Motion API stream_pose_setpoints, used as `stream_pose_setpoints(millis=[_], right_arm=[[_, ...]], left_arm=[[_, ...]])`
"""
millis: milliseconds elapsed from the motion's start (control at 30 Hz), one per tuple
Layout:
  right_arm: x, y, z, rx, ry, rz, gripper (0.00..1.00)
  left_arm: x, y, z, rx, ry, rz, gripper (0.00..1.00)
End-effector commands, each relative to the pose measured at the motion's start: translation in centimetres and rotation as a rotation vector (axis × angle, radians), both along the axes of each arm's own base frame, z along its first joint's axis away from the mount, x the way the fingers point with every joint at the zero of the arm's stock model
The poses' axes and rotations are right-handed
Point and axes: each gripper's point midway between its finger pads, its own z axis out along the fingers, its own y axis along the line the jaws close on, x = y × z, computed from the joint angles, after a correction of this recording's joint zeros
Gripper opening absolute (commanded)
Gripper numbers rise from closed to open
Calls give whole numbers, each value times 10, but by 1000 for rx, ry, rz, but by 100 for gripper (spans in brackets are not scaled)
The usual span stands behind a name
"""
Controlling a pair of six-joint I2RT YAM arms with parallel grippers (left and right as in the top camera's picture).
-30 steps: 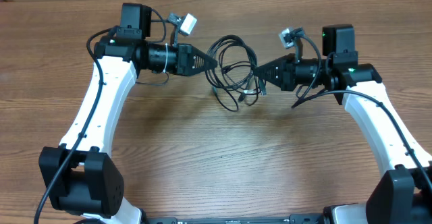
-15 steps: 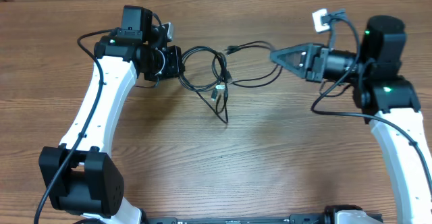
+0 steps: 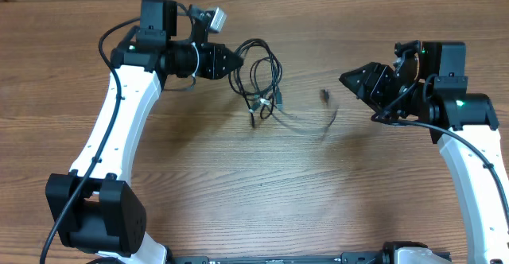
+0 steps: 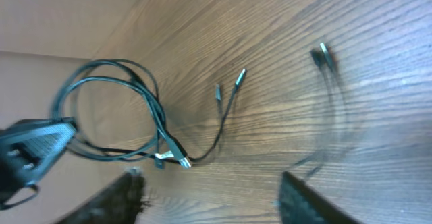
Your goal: Untangle cables
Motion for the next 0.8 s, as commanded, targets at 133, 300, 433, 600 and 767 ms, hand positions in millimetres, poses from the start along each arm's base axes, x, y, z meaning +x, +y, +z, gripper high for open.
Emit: stream_pose_setpoints(millis=[133, 300, 433, 600, 767], right_arm=[[2, 27, 28, 29, -217, 247, 78], [7, 50, 41, 31, -302, 307, 74], [13, 65, 38, -5, -291, 262, 68], [16, 90, 26, -35, -289, 307, 60], [19, 117, 4, 17, -236, 370, 55]], left_arm=[[-32, -29, 100, -319, -128, -265, 4], [-35, -32, 114, -357, -68, -258, 4], [-35, -32, 112, -357, -39, -244, 4], [-35, -32, 112, -358, -29, -240, 4], [-30, -31, 106, -328, -23, -205, 4]])
